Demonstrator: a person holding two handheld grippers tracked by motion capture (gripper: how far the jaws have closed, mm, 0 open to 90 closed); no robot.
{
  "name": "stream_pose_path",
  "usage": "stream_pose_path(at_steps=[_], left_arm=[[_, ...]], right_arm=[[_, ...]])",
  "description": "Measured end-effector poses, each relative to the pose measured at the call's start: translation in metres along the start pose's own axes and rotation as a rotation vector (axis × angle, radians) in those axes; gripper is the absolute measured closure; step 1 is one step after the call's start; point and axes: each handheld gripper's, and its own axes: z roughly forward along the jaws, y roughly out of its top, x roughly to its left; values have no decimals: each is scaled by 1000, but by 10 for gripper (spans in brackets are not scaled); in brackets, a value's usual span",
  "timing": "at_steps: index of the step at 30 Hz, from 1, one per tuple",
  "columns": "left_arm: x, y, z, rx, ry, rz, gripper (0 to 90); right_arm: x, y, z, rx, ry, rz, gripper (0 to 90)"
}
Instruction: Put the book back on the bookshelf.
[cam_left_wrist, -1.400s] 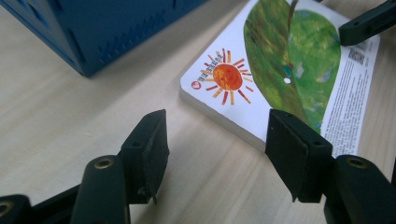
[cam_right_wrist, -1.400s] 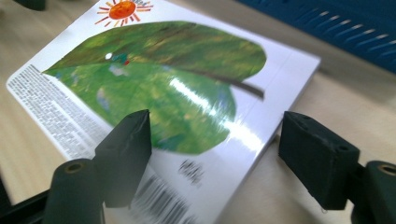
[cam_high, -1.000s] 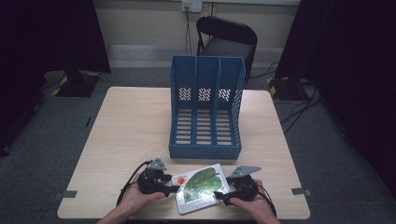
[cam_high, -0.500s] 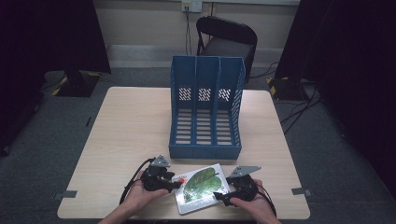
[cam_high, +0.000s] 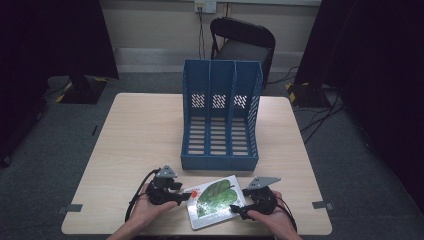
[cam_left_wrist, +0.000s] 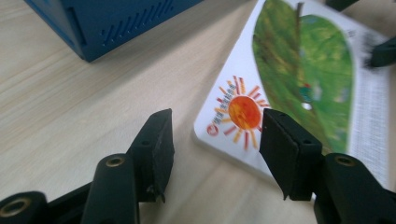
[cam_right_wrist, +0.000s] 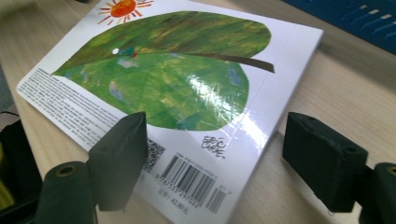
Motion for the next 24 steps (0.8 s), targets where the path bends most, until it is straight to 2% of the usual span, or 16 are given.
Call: stream_pose_path(at_steps=[3,5,6,9,12,15,17,21,24], left_arm=[[-1,-4,-5,11,-15,-21,473],[-2,-6,-4,30,-52,-28,482],[-3,-7,-1,43,-83,-34,485],[-8,-9,8,78,-141,-22,492],[-10,-9,10,77,-138,-28,475],[-8,-7,14,54,-145,-56,463],[-9,-6,16,50,-141,-56,444],[-12,1,24,36,-106,-33,410],[-13,5,28,30,-80,-9,401]], right_arm=[[-1,1,0,-5,-8,3,217],[-2,1,0,-9,-11,7,218],[-2,1,0,-10,-16,8,218],[-3,2,0,-14,-18,12,218],[-4,2,0,-18,-18,12,218],[-4,2,1,-6,-11,16,217],[-4,2,1,-4,-11,15,218],[-4,1,0,-1,-36,30,175],[-4,1,-1,-1,-32,35,141]])
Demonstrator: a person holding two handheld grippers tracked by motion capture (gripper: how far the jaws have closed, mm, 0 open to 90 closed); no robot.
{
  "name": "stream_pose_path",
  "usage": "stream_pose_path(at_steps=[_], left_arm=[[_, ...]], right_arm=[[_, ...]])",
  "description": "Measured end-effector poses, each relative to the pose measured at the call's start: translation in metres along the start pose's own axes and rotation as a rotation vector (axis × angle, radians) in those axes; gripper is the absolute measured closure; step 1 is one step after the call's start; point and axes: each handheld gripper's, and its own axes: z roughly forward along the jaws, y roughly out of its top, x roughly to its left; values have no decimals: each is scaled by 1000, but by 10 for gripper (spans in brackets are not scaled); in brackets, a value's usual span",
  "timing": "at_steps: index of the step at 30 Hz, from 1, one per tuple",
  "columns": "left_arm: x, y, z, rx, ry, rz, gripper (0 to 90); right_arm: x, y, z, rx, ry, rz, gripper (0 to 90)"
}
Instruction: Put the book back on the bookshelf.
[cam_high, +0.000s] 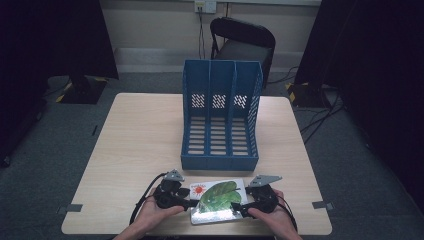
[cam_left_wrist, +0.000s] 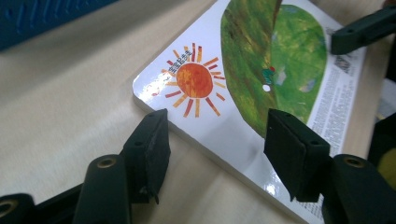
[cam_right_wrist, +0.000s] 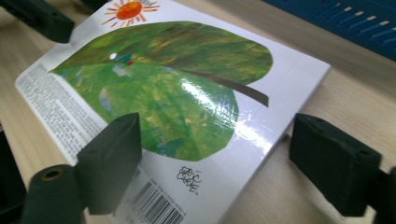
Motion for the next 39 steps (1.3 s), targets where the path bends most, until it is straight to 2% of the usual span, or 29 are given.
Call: stream_pose_path(at_steps=[3,4,5,7,8,9,10,13,17,23,25,27,29,31,32,36,38,39], left_arm=[[4,4,2,-4,9,8,413],[8,7,4,-10,29,21,438],[10,8,4,-9,26,23,438],[11,9,4,-8,22,18,436],[14,7,3,-19,0,-11,426],[14,7,3,-19,0,-11,412],[15,7,2,-22,-3,-28,396],[16,7,2,-27,7,-16,363],[18,7,2,-44,19,-38,314],[15,7,5,-50,24,-20,265],[14,8,7,-49,33,-2,254],[14,9,7,-55,34,-14,251],[16,9,10,-79,33,-49,238],[16,10,11,-85,33,-52,233],[16,10,13,-107,40,-67,228],[16,11,13,-115,49,-94,240],[18,11,12,-115,32,-121,247],[18,11,12,-115,32,-121,254]], right_arm=[[3,-1,-1,10,2,-10,117],[4,-2,-3,8,22,-10,117],[4,-3,-4,9,29,-10,117],[5,-3,-4,9,34,-12,121],[6,-3,-4,8,30,-20,124],[6,-3,-4,8,30,-20,124],[6,-2,-4,6,32,-20,130],[5,-2,-3,6,29,-19,131],[5,-1,-2,5,30,-22,127],[6,-1,0,18,39,-25,126],[7,-1,1,24,36,-29,129],[6,-1,1,25,38,-30,129],[6,-2,0,24,39,-30,131],[6,-2,1,24,39,-31,131],[6,-2,1,26,38,-30,130],[6,-2,1,32,39,-26,130],[5,-1,2,31,38,-22,131],[5,-1,2,31,38,-22,131]])
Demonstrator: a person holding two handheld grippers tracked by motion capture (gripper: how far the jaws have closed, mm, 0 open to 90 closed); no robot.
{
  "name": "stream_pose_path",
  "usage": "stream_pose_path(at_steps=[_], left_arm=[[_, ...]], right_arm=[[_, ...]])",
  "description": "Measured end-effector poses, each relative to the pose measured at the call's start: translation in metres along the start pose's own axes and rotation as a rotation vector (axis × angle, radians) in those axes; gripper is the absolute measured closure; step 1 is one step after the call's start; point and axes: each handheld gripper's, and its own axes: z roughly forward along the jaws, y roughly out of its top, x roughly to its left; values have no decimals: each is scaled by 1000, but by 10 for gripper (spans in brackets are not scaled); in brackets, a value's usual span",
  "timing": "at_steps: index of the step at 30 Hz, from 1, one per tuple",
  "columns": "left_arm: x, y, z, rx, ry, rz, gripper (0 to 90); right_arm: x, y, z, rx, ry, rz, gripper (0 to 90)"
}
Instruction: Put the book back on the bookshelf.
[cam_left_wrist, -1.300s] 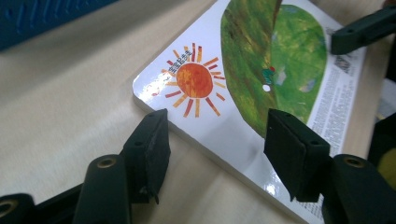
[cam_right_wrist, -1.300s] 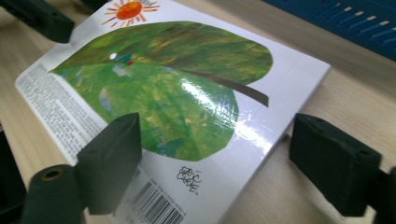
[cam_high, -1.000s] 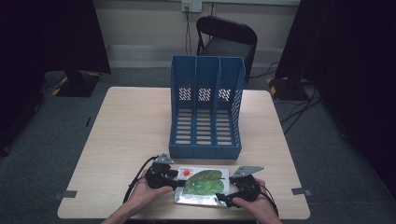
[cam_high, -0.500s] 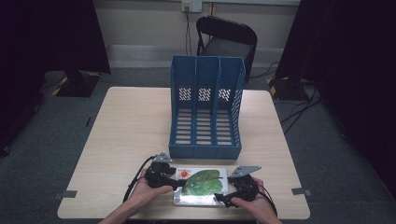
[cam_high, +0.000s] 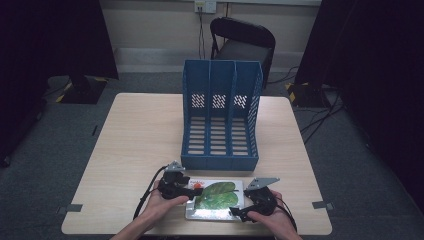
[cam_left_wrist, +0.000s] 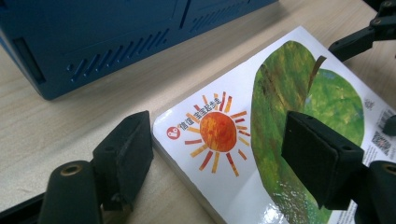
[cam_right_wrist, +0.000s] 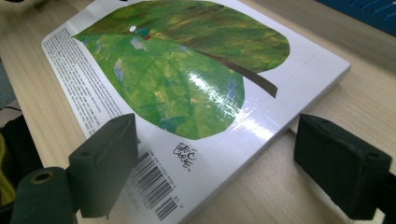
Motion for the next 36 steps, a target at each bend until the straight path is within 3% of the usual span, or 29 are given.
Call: stream_pose_path(at_steps=[10,13,16,17,18,20,21,22,23,28,32,36], left_arm=[[5,2,-12,-59,-46,-67,326],[10,3,-18,-98,-97,-126,343],[11,3,-20,-114,-107,-137,360],[13,1,-20,-122,-136,-166,360],[13,1,-20,-122,-136,-166,361],[15,0,-20,-135,-169,-214,362],[17,-1,-19,-150,-194,-258,371],[17,-1,-19,-150,-194,-258,371],[18,-2,-19,-162,-209,-293,373],[20,-2,-18,-155,-213,-290,405],[18,-1,-19,-152,-207,-264,420],[18,1,-22,-182,-233,-268,429]], right_arm=[[-1,0,0,-2,-3,5,137],[-2,1,0,-10,-2,7,135],[-2,1,0,-16,0,14,137],[-2,1,-1,-18,-3,14,137],[-2,1,-1,-18,-3,14,137],[-2,1,-1,-23,-13,14,132],[-3,1,-2,-26,-17,21,132],[-3,1,-2,-26,-17,21,132],[-3,1,-2,-27,-21,22,127],[-2,1,-3,-35,-23,18,112],[-2,1,-3,-35,-21,22,109],[-2,1,-2,-34,-23,23,95]])
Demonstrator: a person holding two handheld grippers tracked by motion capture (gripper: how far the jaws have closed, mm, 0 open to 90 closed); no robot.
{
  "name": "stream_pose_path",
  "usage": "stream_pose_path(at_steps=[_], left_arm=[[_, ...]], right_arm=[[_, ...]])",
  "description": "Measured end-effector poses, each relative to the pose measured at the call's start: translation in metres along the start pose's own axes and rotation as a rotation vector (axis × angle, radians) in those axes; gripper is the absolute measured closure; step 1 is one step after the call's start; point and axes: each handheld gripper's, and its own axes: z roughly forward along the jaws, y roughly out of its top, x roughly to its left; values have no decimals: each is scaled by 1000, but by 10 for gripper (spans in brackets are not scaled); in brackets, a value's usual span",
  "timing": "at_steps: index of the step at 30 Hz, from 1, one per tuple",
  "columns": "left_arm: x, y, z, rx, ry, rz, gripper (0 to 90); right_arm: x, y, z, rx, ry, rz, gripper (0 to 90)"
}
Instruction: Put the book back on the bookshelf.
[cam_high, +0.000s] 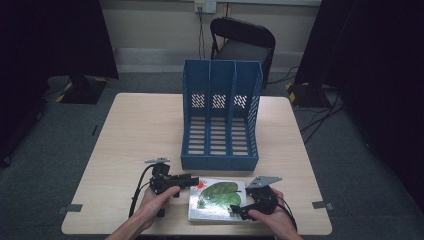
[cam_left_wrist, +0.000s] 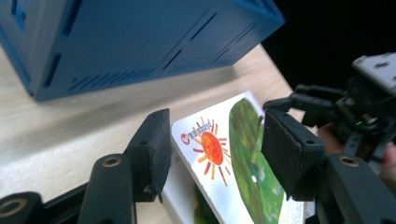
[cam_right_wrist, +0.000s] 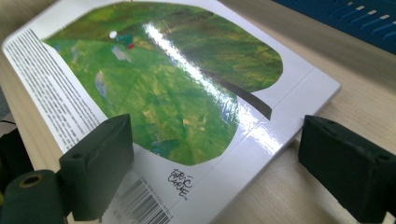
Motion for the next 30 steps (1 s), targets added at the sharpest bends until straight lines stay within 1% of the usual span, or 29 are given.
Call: stream_pose_path(at_steps=[2,5,7,8,9,10,11,13,15,16,17,19,20,21,23,24,25,26,27,28,29,30], left_arm=[[-1,2,0,-15,-18,2,421],[-2,2,0,-16,-16,7,420],[-2,3,-2,-30,-31,-11,420],[-2,3,-2,-30,-31,-11,420],[-2,3,-3,-49,-58,-22,420],[-3,5,-5,-62,-79,-23,440],[-4,5,-5,-70,-88,-21,442],[-4,5,-5,-73,-87,-14,438],[-6,4,-3,-67,-95,-7,429],[-7,4,-2,-61,-92,-1,429],[-8,4,-1,-48,-83,7,430],[-10,2,0,-41,-60,25,441],[-10,2,0,-41,-60,25,440],[-10,2,1,-24,-53,22,440],[-10,0,4,20,-111,12,496],[-13,-2,7,43,-103,27,479],[-17,-5,10,67,-76,46,475],[-19,-7,13,97,-68,56,482],[-20,-9,16,126,-68,83,490],[-20,-9,16,126,-68,83,490],[-23,-12,20,148,-60,104,490],[-23,-12,22,156,-60,105,488]], right_arm=[[-1,0,0,-3,5,10,91],[-1,0,-1,-8,6,13,91],[-1,0,-1,-10,6,15,90],[-1,0,-1,-10,6,15,90],[-1,0,-1,-11,7,15,90],[-2,1,-1,-18,15,32,89],[-3,1,-1,-20,22,39,90],[-3,1,-2,-21,26,43,90],[-3,1,-2,-25,22,38,89],[-3,1,-2,-28,21,40,89],[-4,1,-2,-31,23,41,89],[-3,1,-3,-34,17,40,89],[-3,1,-3,-34,17,40,89],[-3,1,-3,-33,14,38,90],[-3,1,-3,-34,17,42,91],[-4,1,-3,-36,22,47,97],[-4,1,-3,-34,18,45,102],[-4,1,-3,-34,17,43,105],[-4,2,-3,-34,15,38,105],[-4,2,-3,-34,15,38,105],[-4,1,-3,-32,14,36,106],[-4,2,-3,-32,15,35,107]])
